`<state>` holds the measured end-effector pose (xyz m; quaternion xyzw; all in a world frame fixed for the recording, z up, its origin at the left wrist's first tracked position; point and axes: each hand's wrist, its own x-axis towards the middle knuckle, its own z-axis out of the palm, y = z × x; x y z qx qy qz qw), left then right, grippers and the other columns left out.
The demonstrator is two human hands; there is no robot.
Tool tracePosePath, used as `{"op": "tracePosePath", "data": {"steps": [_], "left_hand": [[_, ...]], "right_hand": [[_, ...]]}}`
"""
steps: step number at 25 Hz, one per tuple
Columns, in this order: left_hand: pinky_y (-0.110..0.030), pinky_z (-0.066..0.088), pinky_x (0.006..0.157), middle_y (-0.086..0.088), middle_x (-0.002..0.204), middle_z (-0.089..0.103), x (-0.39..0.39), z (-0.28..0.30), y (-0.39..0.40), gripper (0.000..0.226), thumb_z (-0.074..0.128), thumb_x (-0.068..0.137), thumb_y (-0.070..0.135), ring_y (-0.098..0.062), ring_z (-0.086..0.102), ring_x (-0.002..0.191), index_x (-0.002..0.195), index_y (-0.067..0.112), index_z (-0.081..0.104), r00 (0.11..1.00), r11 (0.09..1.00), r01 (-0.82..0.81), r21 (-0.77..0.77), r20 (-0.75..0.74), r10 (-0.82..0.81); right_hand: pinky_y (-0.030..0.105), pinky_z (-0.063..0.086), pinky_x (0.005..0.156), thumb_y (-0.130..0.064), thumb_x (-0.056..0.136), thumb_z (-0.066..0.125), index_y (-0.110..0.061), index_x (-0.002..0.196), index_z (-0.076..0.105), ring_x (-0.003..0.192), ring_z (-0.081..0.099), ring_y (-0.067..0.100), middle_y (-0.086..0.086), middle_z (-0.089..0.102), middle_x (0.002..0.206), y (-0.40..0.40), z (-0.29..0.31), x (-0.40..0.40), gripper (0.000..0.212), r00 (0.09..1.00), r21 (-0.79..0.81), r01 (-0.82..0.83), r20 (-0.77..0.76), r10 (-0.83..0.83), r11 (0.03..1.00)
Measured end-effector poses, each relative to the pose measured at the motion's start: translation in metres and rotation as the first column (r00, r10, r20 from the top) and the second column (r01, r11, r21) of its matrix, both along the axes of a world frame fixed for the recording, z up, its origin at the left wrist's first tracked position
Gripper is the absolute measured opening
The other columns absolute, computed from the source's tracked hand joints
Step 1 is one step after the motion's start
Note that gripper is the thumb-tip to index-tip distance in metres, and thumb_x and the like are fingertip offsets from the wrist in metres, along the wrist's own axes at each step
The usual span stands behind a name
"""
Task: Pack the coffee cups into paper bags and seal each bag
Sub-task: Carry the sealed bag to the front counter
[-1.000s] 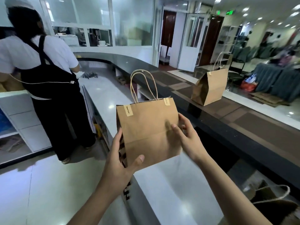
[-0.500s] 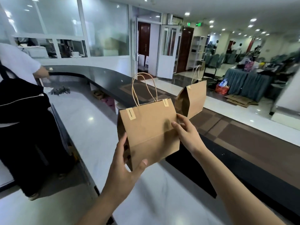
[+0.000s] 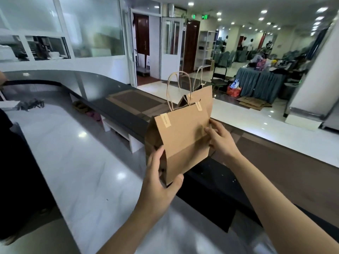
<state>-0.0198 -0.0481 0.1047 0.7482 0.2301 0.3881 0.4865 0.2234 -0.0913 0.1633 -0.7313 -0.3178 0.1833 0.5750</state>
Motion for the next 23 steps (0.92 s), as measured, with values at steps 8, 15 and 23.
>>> {"op": "tracePosePath", "data": {"steps": [8,15,23], "left_hand": [[-0.042,0.045,0.113,0.019,0.165,0.016,0.075,-0.006,-0.001,0.081,0.069,0.084,0.044,-0.007,0.032,0.148,0.150,0.060,0.024,0.993,0.994,0.107,0.035,-0.049,-0.105],[-0.046,0.038,0.119,0.035,0.162,-0.004,0.122,-0.020,0.013,0.085,0.064,0.078,0.059,-0.008,0.019,0.154,0.147,0.069,0.016,0.975,0.977,0.210,-0.029,-0.068,-0.211],[-0.036,0.028,0.123,0.038,0.158,-0.022,0.165,-0.036,0.021,0.091,0.069,0.092,0.032,0.005,0.002,0.153,0.151,0.066,0.008,0.952,0.954,0.300,-0.024,-0.064,-0.301]], "right_hand": [[0.046,0.051,0.107,-0.028,0.101,0.059,-0.024,0.150,0.049,0.109,0.062,0.009,0.000,0.061,0.132,0.000,-0.006,0.071,0.050,0.992,0.008,0.120,-0.037,-0.120,0.993],[0.052,0.051,0.101,-0.031,0.103,0.057,-0.024,0.149,0.050,0.090,0.060,0.004,-0.017,0.060,0.106,0.010,-0.013,0.112,0.047,0.973,-0.019,0.219,-0.068,-0.220,0.976],[0.055,0.045,0.111,-0.039,0.104,0.055,-0.032,0.159,0.033,0.140,0.046,0.026,0.007,0.045,0.157,0.027,-0.028,0.140,0.060,0.960,-0.138,0.281,0.053,-0.276,0.950]]}}
